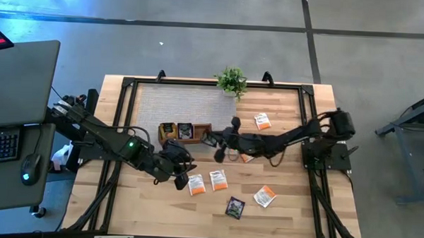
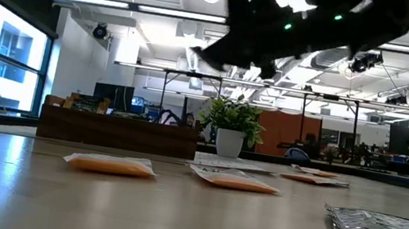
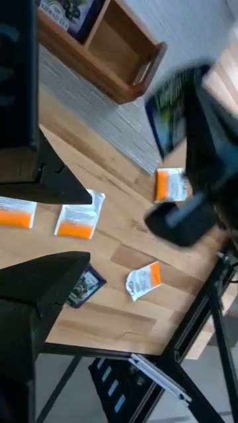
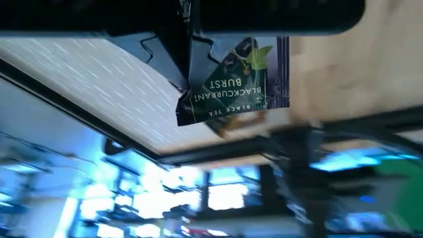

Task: Pick & Place Tea
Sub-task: Put the purple tea bag into the middle section of the wooden organizer

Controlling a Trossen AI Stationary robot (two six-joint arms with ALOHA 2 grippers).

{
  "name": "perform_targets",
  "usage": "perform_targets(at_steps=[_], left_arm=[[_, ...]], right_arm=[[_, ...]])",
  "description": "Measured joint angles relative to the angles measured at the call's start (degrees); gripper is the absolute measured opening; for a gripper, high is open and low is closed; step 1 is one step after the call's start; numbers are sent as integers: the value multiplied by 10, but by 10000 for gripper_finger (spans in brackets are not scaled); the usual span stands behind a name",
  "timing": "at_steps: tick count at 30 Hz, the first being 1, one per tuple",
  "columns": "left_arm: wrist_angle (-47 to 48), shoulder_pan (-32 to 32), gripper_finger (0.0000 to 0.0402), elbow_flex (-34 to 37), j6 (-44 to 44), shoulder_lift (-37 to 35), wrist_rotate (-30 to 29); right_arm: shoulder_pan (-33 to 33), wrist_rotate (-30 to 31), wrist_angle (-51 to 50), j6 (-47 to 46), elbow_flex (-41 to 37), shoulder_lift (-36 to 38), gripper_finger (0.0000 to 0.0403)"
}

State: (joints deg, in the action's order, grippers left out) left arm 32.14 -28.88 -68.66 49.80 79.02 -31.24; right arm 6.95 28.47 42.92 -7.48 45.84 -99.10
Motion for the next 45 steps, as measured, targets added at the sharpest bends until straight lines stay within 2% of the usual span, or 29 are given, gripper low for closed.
perform_targets(at_steps=[6,14,18,21,26,30,33,42,45], left_arm=[[-14,0,124,0,0,0,6],[-31,2,124,0,20,0,-13],[-34,14,124,0,-13,0,14],[-28,21,124,0,-33,0,42],[3,19,124,0,-37,-4,30],[32,20,124,0,-33,-4,17],[44,20,124,0,-31,-4,18],[41,19,124,0,-30,-4,21],[41,19,124,0,-26,-4,22]], right_arm=[[-22,71,-41,-15,104,-88,0],[-45,88,-46,-71,266,-228,0],[-52,113,-55,-106,320,-294,0],[-52,153,-84,-107,353,-327,0],[-46,210,-127,-103,379,-347,0],[-47,208,-126,-97,380,-348,6],[-47,219,-108,-105,380,-348,25],[-50,190,-85,-88,380,-348,95],[-50,165,-81,-33,380,-347,108]])
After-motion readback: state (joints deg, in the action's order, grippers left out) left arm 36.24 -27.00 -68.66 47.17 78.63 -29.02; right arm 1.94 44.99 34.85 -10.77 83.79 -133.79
